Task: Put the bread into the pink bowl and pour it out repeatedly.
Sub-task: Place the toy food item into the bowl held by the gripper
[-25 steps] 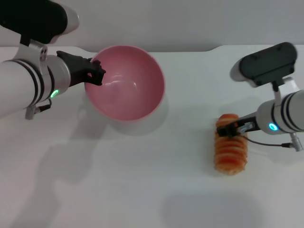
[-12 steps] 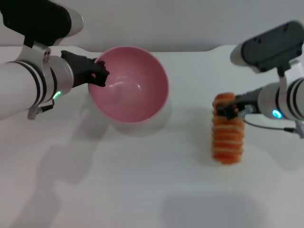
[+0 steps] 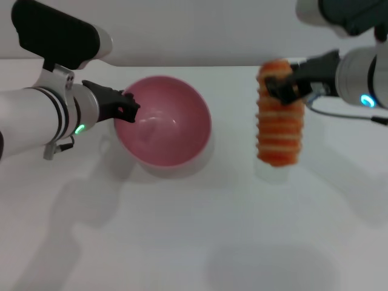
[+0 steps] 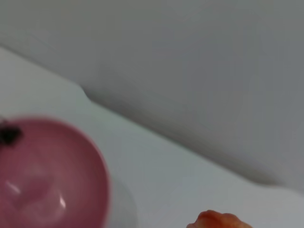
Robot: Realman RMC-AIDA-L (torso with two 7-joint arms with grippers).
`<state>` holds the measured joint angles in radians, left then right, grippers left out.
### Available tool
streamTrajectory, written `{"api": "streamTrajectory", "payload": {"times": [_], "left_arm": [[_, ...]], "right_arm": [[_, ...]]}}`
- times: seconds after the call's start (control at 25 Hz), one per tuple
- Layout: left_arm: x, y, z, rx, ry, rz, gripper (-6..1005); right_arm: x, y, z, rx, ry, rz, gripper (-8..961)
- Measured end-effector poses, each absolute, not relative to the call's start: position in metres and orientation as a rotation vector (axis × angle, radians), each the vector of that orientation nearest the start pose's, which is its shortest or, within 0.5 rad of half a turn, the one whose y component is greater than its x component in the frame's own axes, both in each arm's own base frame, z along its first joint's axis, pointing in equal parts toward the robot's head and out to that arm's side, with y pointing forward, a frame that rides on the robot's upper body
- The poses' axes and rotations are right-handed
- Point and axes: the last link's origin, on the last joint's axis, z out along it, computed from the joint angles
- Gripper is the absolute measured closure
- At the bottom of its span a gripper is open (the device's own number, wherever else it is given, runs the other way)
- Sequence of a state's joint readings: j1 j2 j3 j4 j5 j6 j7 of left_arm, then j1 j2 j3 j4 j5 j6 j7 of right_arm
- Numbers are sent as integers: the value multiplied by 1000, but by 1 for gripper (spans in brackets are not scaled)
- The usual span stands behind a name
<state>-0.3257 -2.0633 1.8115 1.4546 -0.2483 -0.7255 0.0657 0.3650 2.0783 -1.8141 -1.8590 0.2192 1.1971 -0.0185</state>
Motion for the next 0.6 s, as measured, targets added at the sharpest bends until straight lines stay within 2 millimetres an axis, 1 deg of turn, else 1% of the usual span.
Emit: {"api": "streamTrajectory", "payload": {"times": [0.16,0.28,0.36,0.44,0.6], "left_arm": [[-180,366,-34,-2134,-772,-8,958],[-176,363,-40,-2154,-780,-19,958],[-173,362,-42,-2165,-782,-25,958],[-166,358,-47,-2194,-777,-39,958],[-158,356,-50,-2212,-761,-57,958]], "right_arm": [[86,333,16,-2198,636,3,538],[80,340,15,-2195,588,33,563],[79,345,10,-2201,560,36,580],[80,350,3,-2211,541,37,623],[86,358,-13,-2231,533,28,656]]}}
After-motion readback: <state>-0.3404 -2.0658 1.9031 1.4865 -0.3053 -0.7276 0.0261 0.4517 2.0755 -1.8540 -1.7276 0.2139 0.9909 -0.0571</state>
